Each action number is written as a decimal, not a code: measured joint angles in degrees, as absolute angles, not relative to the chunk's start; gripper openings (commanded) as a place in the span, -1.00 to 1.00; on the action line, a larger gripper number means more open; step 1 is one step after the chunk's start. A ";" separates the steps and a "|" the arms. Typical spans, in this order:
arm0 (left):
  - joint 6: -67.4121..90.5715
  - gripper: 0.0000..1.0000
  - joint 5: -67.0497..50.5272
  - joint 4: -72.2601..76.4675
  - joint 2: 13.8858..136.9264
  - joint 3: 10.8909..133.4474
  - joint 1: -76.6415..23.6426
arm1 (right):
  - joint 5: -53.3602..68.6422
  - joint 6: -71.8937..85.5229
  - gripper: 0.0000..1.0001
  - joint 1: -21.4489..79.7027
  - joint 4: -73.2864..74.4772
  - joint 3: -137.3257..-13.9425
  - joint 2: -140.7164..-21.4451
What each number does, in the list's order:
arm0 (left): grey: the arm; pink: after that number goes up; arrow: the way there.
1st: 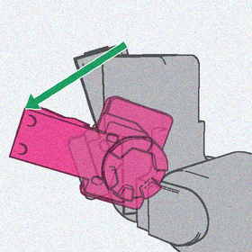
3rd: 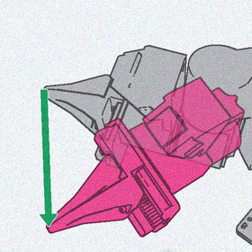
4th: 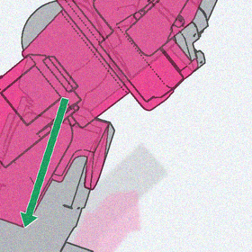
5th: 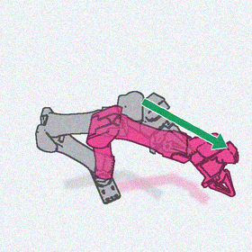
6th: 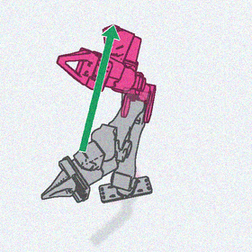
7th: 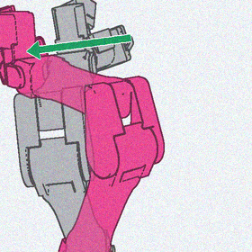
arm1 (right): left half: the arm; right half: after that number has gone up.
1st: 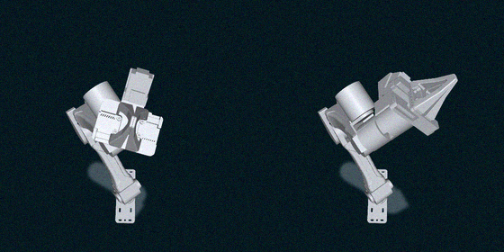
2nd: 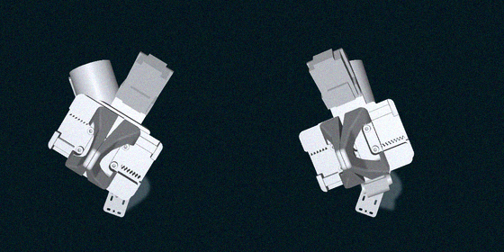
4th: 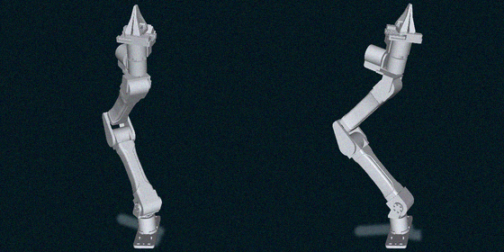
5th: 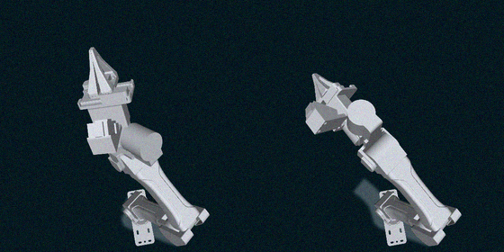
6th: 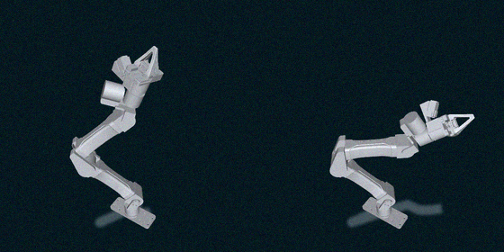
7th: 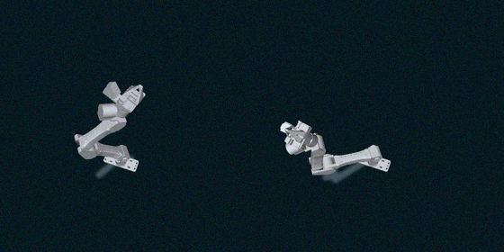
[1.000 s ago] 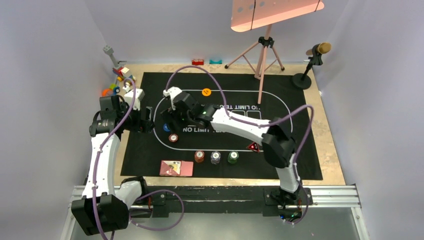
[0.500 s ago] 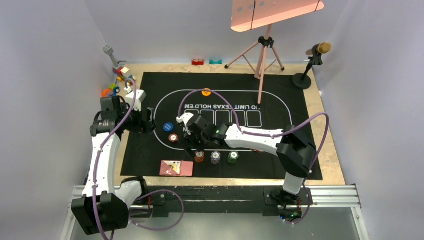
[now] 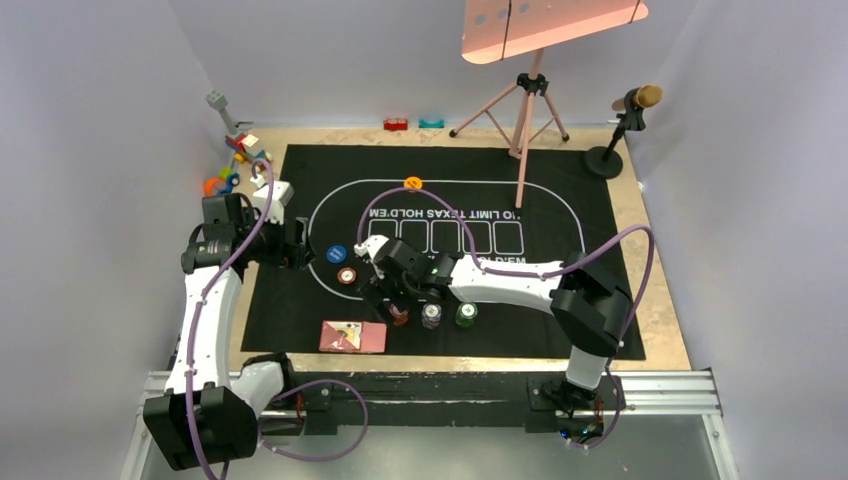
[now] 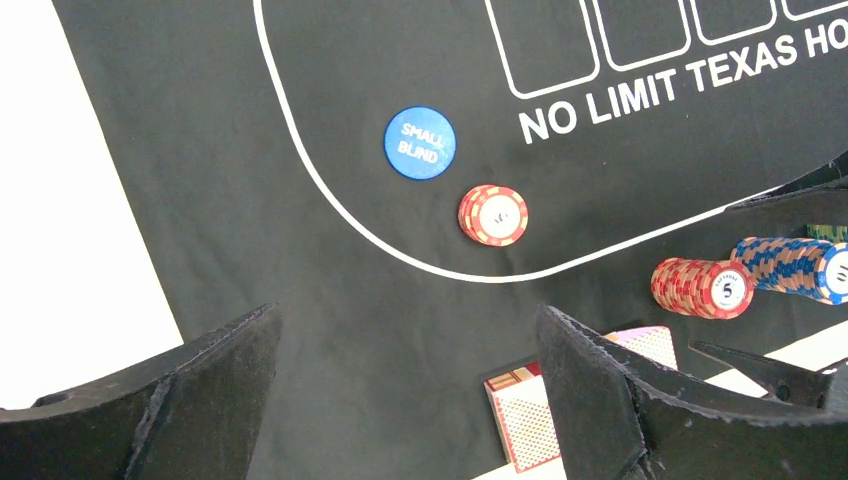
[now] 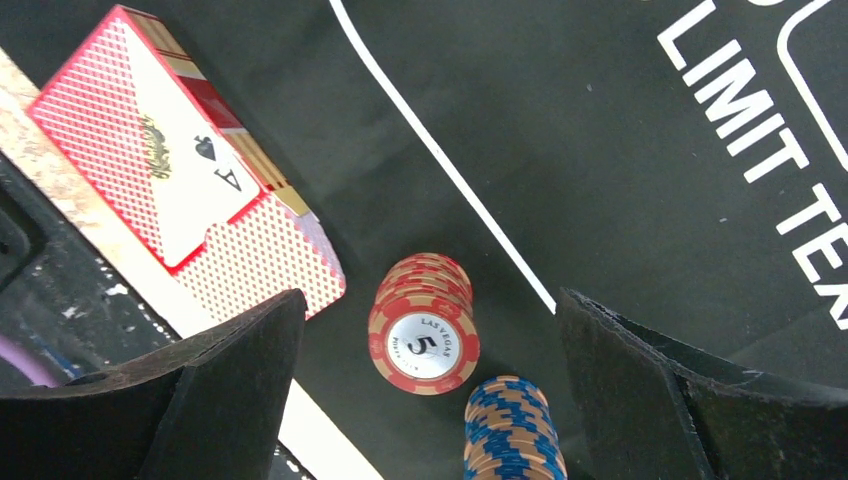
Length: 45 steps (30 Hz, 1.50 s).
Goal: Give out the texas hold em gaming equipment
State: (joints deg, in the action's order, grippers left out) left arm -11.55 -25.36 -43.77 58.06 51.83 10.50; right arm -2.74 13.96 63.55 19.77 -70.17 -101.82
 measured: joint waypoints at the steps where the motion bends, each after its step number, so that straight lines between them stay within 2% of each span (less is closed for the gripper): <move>1: -11.55 0.99 -25.39 -43.79 58.06 51.83 10.50 | -3.31 13.89 0.97 63.57 19.77 -69.82 -101.82; 4: -11.55 0.99 -25.43 -43.77 58.06 51.83 10.50 | -3.53 13.87 0.95 63.68 19.84 -69.25 -101.82; 7: -11.55 0.99 -25.56 -43.77 58.06 51.83 10.50 | -3.51 13.85 0.85 63.75 19.84 -68.69 -101.82; 17: -11.55 0.99 -25.58 -43.77 58.06 51.83 10.50 | -3.51 13.82 0.35 63.75 19.66 -67.75 -102.04; 22: -11.55 0.99 -25.58 -43.77 58.06 51.81 10.50 | -3.44 13.82 0.27 63.75 19.18 -67.51 -103.15; 28: -11.55 0.99 -25.58 -43.75 58.00 51.64 10.50 | -3.36 13.85 0.07 63.75 18.83 -66.81 -104.75; 32: -11.55 0.99 -25.58 -43.75 57.78 51.64 10.50 | -3.38 13.91 0.09 63.86 18.76 -66.30 -104.64; 38: -11.55 0.99 -25.58 -43.75 57.74 51.64 10.50 | -3.46 13.87 0.40 63.86 19.03 -66.35 -102.89; 45: -11.55 0.99 -25.61 -43.75 57.74 51.64 10.50 | -3.44 13.85 0.36 63.86 19.33 -66.61 -102.35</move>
